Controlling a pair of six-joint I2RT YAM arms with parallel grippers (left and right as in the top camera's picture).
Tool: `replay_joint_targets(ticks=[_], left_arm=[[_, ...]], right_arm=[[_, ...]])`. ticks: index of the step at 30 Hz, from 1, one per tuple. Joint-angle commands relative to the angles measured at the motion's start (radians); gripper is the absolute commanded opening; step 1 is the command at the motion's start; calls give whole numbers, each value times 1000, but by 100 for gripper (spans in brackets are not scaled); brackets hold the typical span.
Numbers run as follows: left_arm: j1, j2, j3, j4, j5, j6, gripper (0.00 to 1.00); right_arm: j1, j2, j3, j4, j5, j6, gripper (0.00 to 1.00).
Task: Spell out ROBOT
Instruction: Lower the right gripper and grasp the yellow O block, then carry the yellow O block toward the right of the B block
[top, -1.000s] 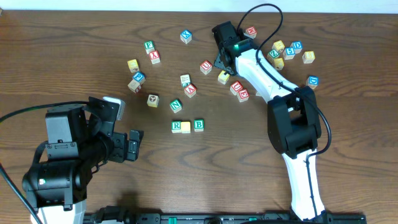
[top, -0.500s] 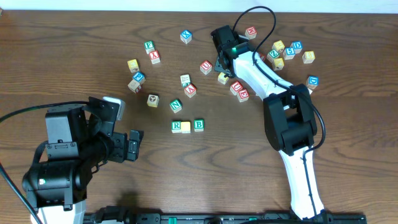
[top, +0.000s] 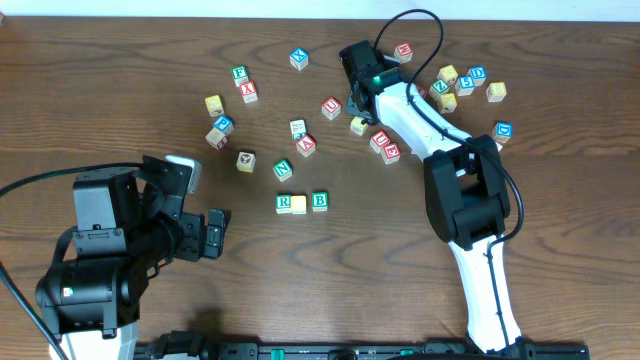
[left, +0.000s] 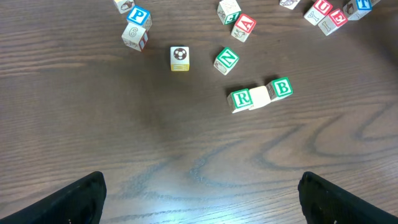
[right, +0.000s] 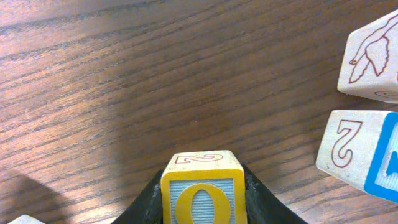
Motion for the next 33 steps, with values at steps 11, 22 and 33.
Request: replay_joint_targets(ticks=[11,22,33], left_arm=[[5,-1,8,-3,12,10,97],[5,-1,8,-3,12,10,97],[5,-1,8,-3,12,10,97]], right_arm=[[-11,-19,37,-46,29,-30,23],[-2,-254,39,-212,42,-51,13],[106,-516,35,-508,-3,-66,1]])
